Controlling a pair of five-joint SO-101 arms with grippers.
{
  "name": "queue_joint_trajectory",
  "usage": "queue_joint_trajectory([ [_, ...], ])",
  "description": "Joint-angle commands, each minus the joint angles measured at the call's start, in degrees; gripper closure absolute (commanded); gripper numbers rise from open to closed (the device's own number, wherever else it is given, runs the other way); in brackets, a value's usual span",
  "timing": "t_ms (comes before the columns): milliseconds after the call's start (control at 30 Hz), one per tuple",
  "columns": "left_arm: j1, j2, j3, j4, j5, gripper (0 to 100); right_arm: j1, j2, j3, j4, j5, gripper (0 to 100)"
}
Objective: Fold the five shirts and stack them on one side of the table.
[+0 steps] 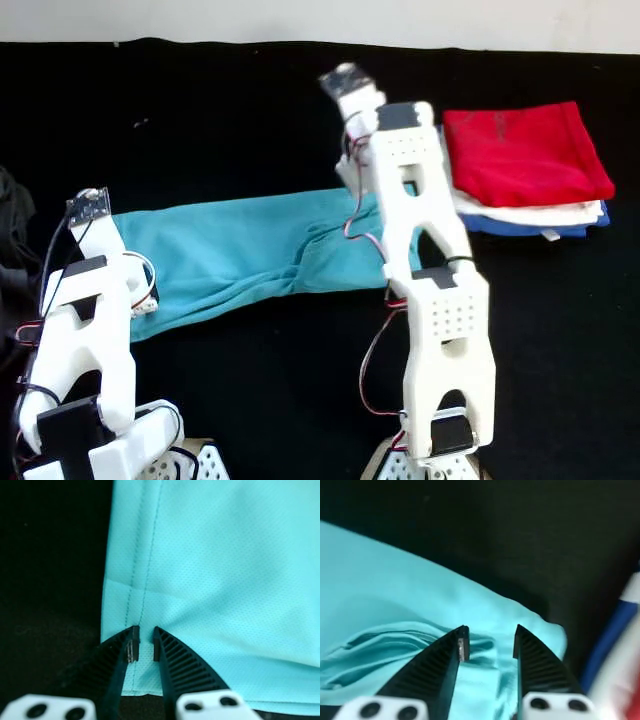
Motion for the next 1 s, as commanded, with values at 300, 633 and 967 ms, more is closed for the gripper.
queue_joint_trajectory([
  [300, -1.5, 0.3, 1.1, -0.5, 0.6, 92, -7.1, -2.2, -6.5, 13.2, -1.2, 99.5],
  [633, -1.5, 0.3, 1.1, -0.5, 0.5, 92, -15.6, -15.8, 24.9, 3.3, -1.4, 99.2],
  [967, -1.5, 0.3, 1.1, -0.5, 0.5, 92, -15.0, -15.5, 34.9, -18.2, -1.4, 99.2],
])
